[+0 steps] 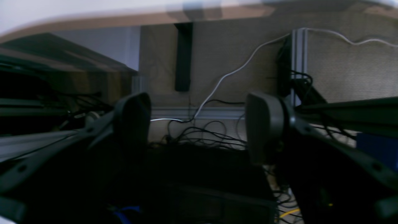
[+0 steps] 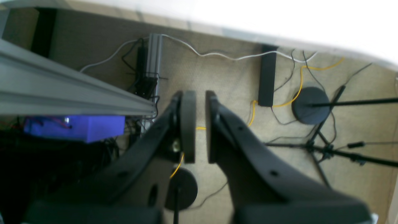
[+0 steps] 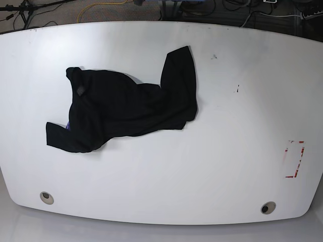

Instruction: Fold the T-shirt properly

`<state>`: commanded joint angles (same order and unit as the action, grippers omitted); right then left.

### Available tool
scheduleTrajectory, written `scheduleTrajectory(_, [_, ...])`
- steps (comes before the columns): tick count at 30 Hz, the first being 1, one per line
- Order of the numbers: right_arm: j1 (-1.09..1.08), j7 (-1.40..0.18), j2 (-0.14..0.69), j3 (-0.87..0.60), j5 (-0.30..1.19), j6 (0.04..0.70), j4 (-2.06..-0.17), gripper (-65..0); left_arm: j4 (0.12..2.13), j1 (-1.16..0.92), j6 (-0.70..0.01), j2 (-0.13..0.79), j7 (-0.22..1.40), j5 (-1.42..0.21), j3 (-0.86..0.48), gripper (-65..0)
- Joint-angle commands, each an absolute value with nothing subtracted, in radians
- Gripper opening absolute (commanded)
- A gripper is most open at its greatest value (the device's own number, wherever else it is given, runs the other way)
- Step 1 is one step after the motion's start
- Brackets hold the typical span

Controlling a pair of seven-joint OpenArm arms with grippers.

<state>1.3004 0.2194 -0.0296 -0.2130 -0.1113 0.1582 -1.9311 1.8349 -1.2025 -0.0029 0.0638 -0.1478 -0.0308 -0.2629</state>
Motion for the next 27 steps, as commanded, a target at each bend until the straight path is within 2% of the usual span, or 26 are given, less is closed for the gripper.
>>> scheduleTrajectory(2, [1.320,0.219,-0.030,-0.213,-0.109,0.158,-1.973,-60.3,1.887,-1.233,0.003,0.064,-0.143,-0.066,-0.258,-21.4])
scheduleTrajectory(14, [1.339,0.218,-0.034,-0.221,-0.109,0.155,-1.998,-60.3,1.915,-1.249,0.004,0.067,-0.140,-0.124,-0.260,-21.4])
scheduleTrajectory(27, [1.329,0.216,-0.027,-0.200,-0.113,0.156,-2.026,-60.3,1.918,-1.200,0.008,0.084,-0.121,-0.179,-0.342,-20.9])
